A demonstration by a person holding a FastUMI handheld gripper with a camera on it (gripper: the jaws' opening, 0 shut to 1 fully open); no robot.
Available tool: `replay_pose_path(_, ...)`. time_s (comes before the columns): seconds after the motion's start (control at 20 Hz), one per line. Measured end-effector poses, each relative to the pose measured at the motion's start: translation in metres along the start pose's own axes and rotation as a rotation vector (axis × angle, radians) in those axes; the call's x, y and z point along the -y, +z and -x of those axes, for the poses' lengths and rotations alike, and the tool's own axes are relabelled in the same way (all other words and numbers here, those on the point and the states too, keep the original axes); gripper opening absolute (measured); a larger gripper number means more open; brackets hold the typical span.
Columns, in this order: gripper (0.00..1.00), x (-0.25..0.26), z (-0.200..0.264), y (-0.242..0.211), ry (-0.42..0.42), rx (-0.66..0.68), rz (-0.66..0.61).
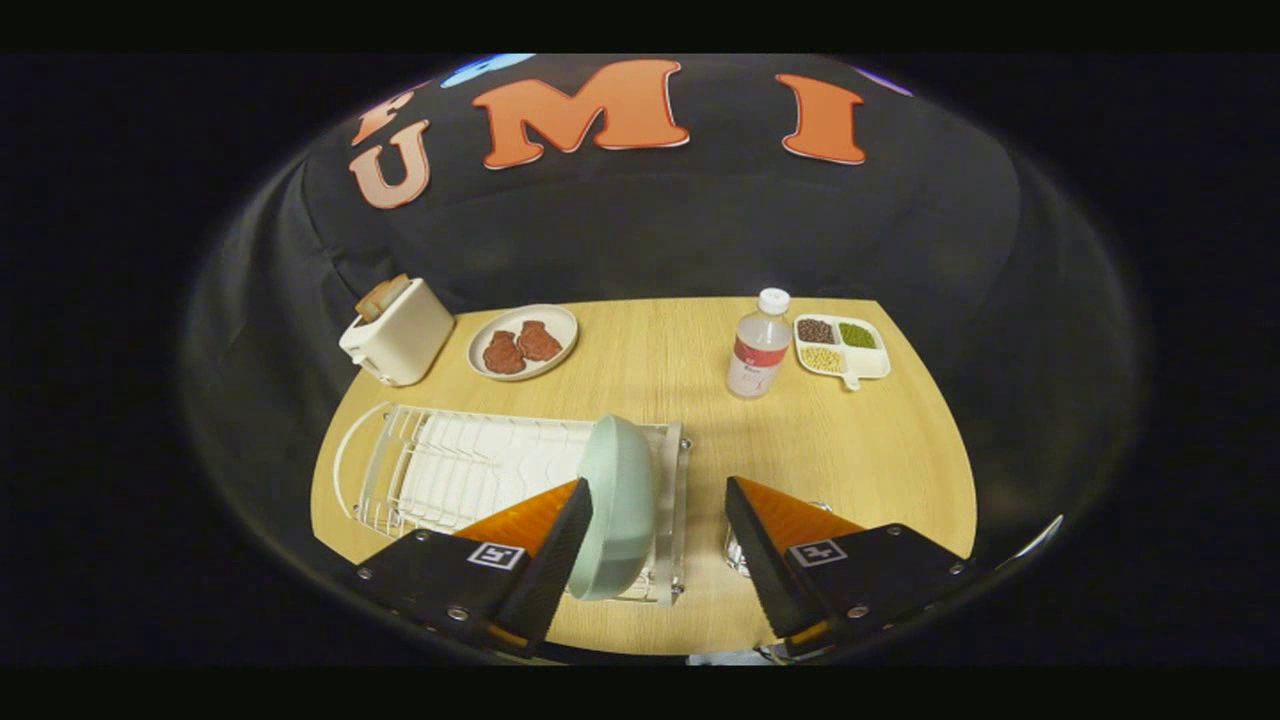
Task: Take the plate from the dish rack, then take the spoon from the basket and place it into the plate.
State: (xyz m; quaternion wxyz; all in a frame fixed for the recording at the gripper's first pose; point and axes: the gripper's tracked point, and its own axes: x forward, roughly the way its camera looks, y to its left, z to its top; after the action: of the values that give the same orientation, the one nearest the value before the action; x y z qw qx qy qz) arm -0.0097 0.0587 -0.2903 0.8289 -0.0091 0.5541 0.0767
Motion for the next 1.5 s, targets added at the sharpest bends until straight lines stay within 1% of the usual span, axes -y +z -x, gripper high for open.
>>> replay_pose_path(0.25, 0.63, -0.015, -0.016, -0.015, 0.009, -0.094, 0.004)
replay_pose_path(0.3, 0.55, -0.016, -0.018, -0.017, 0.003, -0.109, 0.001)
replay_pose_path(0.35, 0.50, -0.015, -0.021, -0.020, -0.010, -0.125, -0.001)
replay_pose_path(0.4, 0.41, -0.015, -0.023, -0.023, -0.023, -0.144, -0.007)
replay_pose_path(0.5, 0.31, -0.013, -0.023, -0.024, -0.047, -0.162, -0.021)
replay_pose_path(0.7, 0.25, -0.010, -0.020, -0.020, -0.075, -0.164, -0.039)
replay_pose_path(0.85, 0.20, -0.002, -0.016, -0.006, -0.130, -0.124, -0.035)
replay_pose_path(0.9, 0.20, -0.005, -0.013, -0.004, -0.126, -0.114, -0.033)
replay_pose_path(1.3, 0.20, -0.007, -0.001, -0.008, -0.206, -0.089, 0.002)
replay_pose_path(1.45, 0.20, 0.001, 0.010, 0.004, -0.266, -0.042, 0.072)
replay_pose_path(1.5, 0.19, 0.002, 0.015, 0.009, -0.266, -0.022, 0.067)
